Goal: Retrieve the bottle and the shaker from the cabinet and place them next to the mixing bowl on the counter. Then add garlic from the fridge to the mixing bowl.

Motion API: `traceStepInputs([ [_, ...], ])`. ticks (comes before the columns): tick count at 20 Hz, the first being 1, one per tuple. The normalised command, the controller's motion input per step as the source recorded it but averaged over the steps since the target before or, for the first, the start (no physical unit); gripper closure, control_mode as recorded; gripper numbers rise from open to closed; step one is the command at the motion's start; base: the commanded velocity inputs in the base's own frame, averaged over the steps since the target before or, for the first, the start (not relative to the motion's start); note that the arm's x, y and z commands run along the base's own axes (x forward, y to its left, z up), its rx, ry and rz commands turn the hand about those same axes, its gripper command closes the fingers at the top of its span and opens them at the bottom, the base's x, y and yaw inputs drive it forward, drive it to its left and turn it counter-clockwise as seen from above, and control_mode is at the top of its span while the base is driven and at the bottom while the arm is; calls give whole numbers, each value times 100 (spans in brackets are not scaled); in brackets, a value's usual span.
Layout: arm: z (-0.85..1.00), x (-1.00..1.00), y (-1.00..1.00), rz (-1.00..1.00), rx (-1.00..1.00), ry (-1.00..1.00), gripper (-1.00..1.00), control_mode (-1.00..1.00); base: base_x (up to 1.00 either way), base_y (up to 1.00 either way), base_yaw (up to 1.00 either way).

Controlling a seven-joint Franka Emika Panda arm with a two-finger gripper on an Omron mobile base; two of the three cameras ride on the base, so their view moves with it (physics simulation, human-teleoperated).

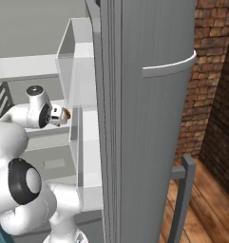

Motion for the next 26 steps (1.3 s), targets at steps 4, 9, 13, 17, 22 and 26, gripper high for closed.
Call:
traceStepInputs([
  [4,-18,32,15,8,0,0,-100,-100,0,0,0],
  [9,-1,18,56,1,0,0,-100,-100,0,0,0],
  [13,-6,20,26,0,0,0,-100,-100,0,0,0],
  [17,-15,36,0,0,0,5,-100,-100,0,0,0],
  [22,-19,35,-2,-3,0,7,-100,-100,0,0,0],
  [26,-21,33,-1,-4,0,9,-100,-100,0,0,0],
])
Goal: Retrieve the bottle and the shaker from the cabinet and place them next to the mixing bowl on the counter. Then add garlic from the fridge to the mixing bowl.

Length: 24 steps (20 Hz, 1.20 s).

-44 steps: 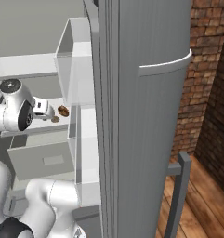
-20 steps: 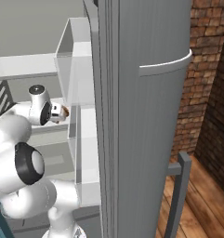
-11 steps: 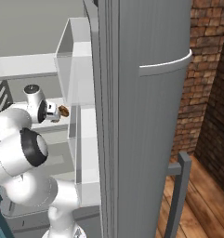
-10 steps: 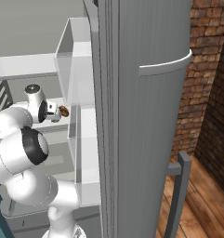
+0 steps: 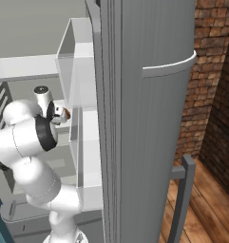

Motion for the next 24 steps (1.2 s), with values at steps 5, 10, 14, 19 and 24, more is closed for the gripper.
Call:
traceStepInputs([
  [5,-16,28,0,-2,0,8,-100,-100,0,0,0],
  [10,-17,32,0,-1,0,4,-100,-100,0,0,0],
  [14,-3,23,1,0,0,0,-100,-100,0,0,0],
  [19,0,12,11,0,0,0,-100,-100,0,0,0],
  [24,-7,22,4,0,0,0,-100,-100,0,0,0],
])
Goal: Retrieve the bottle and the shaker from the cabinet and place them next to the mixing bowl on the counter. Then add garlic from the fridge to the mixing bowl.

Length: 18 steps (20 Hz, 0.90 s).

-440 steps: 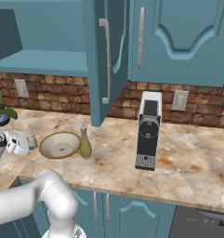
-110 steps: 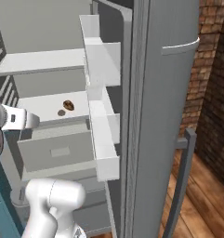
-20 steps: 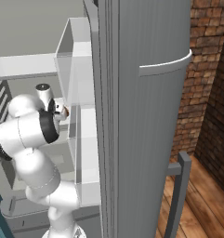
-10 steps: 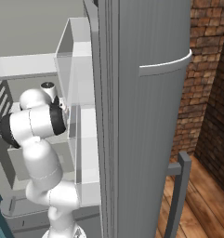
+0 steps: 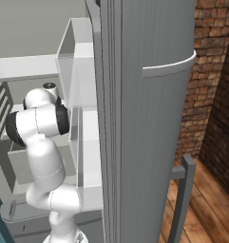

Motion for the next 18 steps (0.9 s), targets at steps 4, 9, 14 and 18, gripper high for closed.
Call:
traceStepInputs([
  [4,-19,30,1,0,0,0,-100,-100,0,0,0],
  [9,-12,2,6,0,0,0,-100,-100,0,0,0],
  [14,0,-6,4,0,0,0,-100,-100,0,0,0],
  [18,0,-1,0,-2,0,0,-100,-100,0,0,0],
])
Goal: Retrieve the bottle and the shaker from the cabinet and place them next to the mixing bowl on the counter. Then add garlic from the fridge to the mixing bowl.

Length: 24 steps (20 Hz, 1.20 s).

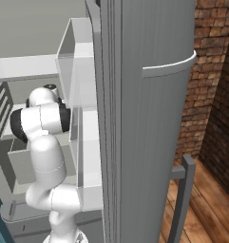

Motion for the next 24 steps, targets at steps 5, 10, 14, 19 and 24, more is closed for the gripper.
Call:
traceStepInputs([
  [5,-10,0,0,-2,0,0,-100,-100,0,0,0],
  [10,-22,0,0,0,0,0,-100,-100,0,0,0],
  [14,-18,1,0,0,-1,0,-100,-100,0,0,0],
  [19,0,0,3,0,0,0,-100,-100,0,0,0],
  [24,0,0,0,0,0,0,100,-100,0,0,0],
])
